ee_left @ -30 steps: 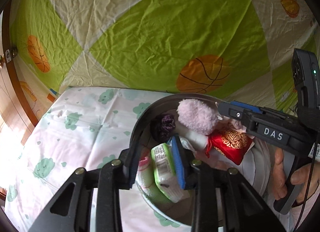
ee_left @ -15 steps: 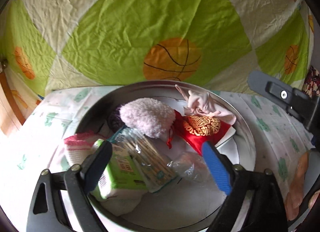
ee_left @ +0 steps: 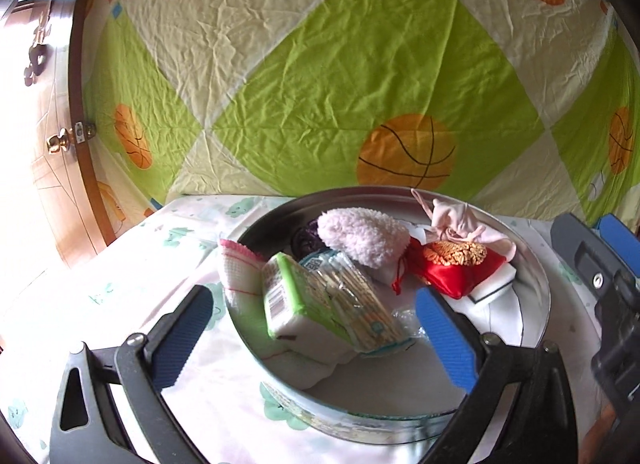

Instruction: Organize soft objects

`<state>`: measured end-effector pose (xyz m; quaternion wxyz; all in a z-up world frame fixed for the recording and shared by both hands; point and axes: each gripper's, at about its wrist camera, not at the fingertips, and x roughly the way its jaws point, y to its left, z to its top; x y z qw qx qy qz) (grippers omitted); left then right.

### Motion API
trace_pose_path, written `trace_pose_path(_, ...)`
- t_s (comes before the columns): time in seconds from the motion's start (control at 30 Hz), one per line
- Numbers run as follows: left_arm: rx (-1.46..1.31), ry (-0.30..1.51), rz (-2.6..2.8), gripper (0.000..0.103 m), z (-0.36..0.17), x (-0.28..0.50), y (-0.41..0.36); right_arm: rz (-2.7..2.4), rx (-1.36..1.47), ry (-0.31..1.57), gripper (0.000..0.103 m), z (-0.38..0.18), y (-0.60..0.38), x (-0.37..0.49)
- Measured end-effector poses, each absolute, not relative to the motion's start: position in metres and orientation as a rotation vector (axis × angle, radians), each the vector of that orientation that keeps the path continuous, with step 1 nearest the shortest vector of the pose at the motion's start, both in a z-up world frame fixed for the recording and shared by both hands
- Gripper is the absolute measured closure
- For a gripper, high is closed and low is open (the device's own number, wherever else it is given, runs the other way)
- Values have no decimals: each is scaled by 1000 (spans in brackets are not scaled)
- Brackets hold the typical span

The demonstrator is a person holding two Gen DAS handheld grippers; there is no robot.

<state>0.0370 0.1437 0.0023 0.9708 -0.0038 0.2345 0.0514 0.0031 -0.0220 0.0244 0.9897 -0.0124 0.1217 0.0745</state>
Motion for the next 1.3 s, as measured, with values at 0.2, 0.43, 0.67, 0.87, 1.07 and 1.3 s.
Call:
trace_pose_path(0.2, 1, 428, 130, 0, 6, 30, 143, 147, -59, 201, 24, 27, -16, -6)
trace_pose_path(0.43, -23, 447, 129, 0, 4, 30, 144, 129, -44, 180, 24, 29, -19, -10)
trace_pose_path(0.67, -14, 429, 134, 0, 5, 27, 142, 113, -30, 160, 19, 30, -23, -14)
trace_pose_path(0.87, 2, 418, 135, 0, 6, 24, 139, 106, -25, 154, 18, 31, -24, -15)
trace_pose_path(1.07, -6, 425, 138, 0, 6, 25, 140, 100, -21, 155, 18, 31, -25, -15)
trace_pose_path(1.3, -6, 426, 139, 0, 6, 25, 140, 100, -20, 153, 18, 31, -25, -16)
